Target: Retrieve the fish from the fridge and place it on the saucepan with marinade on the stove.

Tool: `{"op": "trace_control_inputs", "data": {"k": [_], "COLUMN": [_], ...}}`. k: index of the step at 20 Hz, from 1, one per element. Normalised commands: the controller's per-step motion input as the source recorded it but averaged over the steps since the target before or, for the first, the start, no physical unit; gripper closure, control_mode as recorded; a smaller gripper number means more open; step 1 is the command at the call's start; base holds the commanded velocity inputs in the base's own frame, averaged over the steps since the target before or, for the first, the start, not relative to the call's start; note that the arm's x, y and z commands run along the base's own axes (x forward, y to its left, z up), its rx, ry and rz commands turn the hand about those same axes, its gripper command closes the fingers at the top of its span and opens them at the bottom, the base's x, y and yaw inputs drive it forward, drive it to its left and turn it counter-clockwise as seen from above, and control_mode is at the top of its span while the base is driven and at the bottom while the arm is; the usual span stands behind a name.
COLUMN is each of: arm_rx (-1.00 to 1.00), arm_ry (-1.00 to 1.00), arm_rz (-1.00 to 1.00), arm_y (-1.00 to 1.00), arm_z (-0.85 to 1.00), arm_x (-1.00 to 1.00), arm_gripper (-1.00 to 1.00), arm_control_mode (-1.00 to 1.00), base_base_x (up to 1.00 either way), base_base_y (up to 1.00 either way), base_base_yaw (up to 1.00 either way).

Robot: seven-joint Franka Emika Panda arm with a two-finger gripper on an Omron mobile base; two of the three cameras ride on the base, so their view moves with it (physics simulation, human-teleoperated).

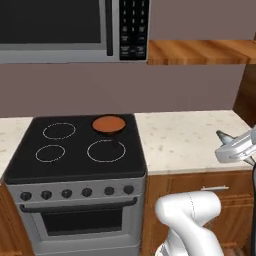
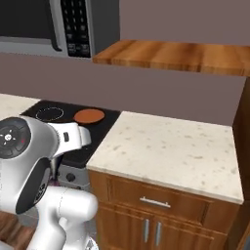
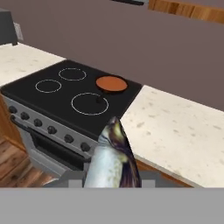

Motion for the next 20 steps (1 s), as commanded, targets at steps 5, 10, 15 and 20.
{"op": "trace_control_inputs", "data": {"k": [5, 10, 15, 20], "arm_rx": [0.0, 0.0, 0.0, 0.0], "arm_ry": [0.0, 0.0, 0.0, 0.0], "arm_rz": [0.0, 0.0, 0.0, 0.0], "arm_y": [0.0, 0.0, 0.0, 0.0], "arm_z": [0.0, 0.0, 0.0, 0.0], "arm_x": [0.0, 0.0, 0.0, 0.0], "arm_gripper": [1.0, 1.0, 1.0, 1.0], "arm_control_mode": [1.0, 1.0, 1.0, 1.0], "base_base_x": [0.0, 0.01, 0.22, 0.39], "base_base_y": [0.77, 0.64, 0.51, 0.46], "base_base_yaw": [-0.08, -0.05, -0.06, -0.08]}}
